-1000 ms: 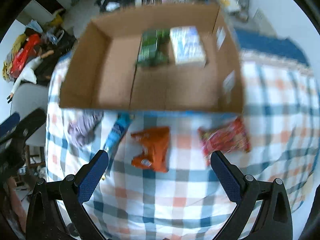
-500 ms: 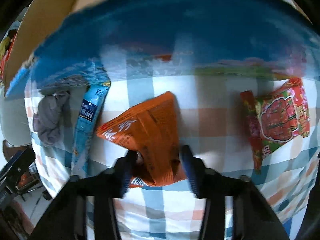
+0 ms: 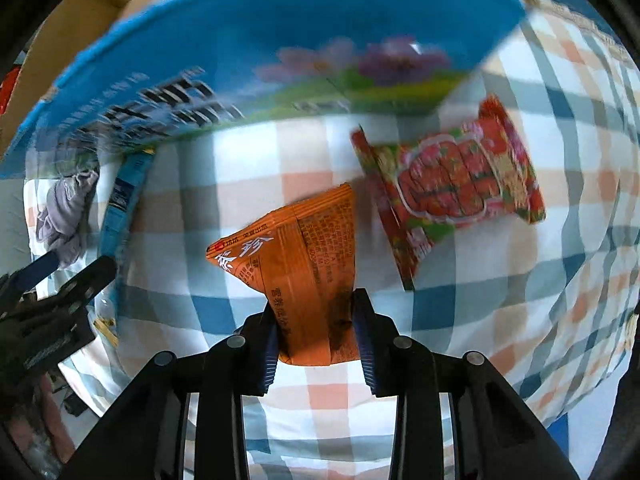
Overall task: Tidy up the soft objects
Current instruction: 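Grasp the orange snack bag with right tool while left tool grasps the Nestle tube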
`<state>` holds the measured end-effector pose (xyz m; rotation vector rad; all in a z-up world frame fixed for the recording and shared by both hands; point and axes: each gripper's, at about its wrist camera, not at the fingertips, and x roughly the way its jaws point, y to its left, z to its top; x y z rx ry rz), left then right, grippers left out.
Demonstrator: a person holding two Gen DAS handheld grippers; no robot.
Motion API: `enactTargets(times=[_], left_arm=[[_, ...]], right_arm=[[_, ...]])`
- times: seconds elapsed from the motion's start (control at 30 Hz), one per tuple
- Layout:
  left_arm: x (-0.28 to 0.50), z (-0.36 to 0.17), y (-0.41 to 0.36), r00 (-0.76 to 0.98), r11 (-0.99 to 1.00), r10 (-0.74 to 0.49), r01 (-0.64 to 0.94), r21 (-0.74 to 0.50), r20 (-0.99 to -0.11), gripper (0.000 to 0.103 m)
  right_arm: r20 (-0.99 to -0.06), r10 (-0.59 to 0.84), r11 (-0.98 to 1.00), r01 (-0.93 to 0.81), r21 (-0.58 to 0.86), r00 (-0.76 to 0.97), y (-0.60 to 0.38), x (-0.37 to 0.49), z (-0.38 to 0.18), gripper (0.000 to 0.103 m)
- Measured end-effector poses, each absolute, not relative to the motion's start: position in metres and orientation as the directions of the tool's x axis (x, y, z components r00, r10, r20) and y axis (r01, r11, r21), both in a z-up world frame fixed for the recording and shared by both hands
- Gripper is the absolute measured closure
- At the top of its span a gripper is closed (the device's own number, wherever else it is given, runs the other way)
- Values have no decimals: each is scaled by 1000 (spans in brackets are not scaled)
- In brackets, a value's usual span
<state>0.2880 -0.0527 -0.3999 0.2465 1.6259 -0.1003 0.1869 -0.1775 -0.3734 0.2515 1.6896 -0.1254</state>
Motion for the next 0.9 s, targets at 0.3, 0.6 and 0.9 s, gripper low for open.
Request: enactTargets(times=[0.3, 0.6, 0.9], left_arm=[[260, -397, -53, -89, 985, 70, 165, 55, -994, 83], [228, -403, -38, -174, 996, -42, 69, -55, -984, 76], [220, -400, -27, -123, 996, -58, 60, -66, -991, 82]], right_arm=[[-979, 146, 969, 221, 113, -142, -182, 184, -377, 66], [-965, 221, 955, 234, 183, -144, -197, 177, -371, 52], [-954, 245, 958, 198, 210, -175, -198, 177, -405, 54]])
